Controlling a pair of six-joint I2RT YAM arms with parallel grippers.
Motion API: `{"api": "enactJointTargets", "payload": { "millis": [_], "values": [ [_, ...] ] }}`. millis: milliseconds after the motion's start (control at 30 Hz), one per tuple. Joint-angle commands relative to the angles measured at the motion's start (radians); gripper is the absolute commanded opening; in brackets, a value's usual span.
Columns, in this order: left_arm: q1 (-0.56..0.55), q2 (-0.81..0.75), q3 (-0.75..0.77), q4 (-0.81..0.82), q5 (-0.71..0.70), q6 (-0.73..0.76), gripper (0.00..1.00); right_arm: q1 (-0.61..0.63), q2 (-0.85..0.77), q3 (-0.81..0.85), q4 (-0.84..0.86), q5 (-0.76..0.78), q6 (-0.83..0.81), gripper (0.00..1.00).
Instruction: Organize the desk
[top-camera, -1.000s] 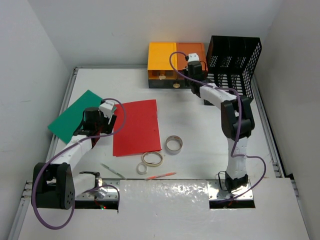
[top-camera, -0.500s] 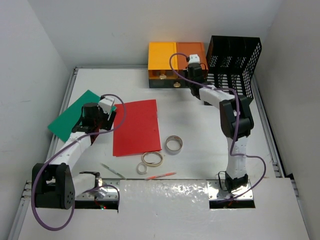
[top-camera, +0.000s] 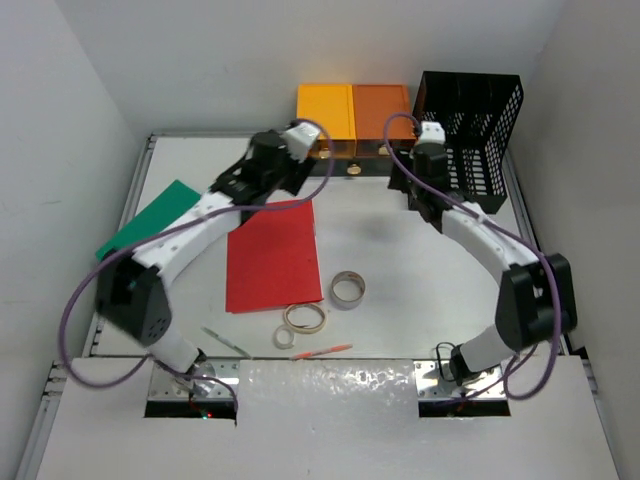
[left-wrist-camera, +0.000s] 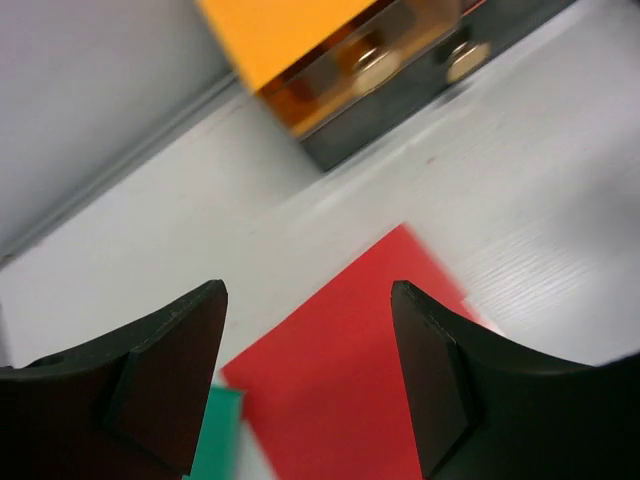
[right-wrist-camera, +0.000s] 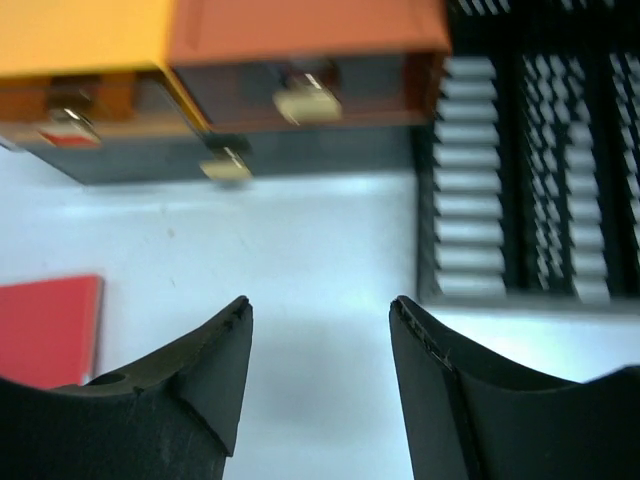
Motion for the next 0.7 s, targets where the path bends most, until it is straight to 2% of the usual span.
{"api": "enactJointTargets", "payload": {
  "millis": [0,33,133,233,467,667],
  "values": [
    [-0.067,0.201,0.179,-0.075,-0.163,-0.152,0.64,-0.032,-0.126,-0.135,-0.07,0.052,0.1,0.56],
    [-0.071,0.306,0.305,-0.105,-0.172,-0.184,0.64,-0.037,-0.152,-0.202,-0.062,0.055,0.108,0.57],
    [-0.077,0.484,0.525,-0.188,-0.203,-0.301,0.63,-0.048,-0.232,-0.285,-0.056,0.075,0.125,0.57],
    [-0.077,0.58,0.625,-0.159,-0.223,-0.356,0.64,-0.051,-0.273,-0.336,-0.047,0.079,0.122,0.56],
    [-0.077,0.643,0.65,-0.022,-0.194,-0.441,0.67,-0.052,-0.268,-0.342,-0.03,0.069,0.102,0.56],
    [-0.077,0.726,0.718,0.024,-0.209,-0.471,0.69,-0.052,-0.251,-0.35,-0.008,0.064,0.102,0.56]
  ]
}}
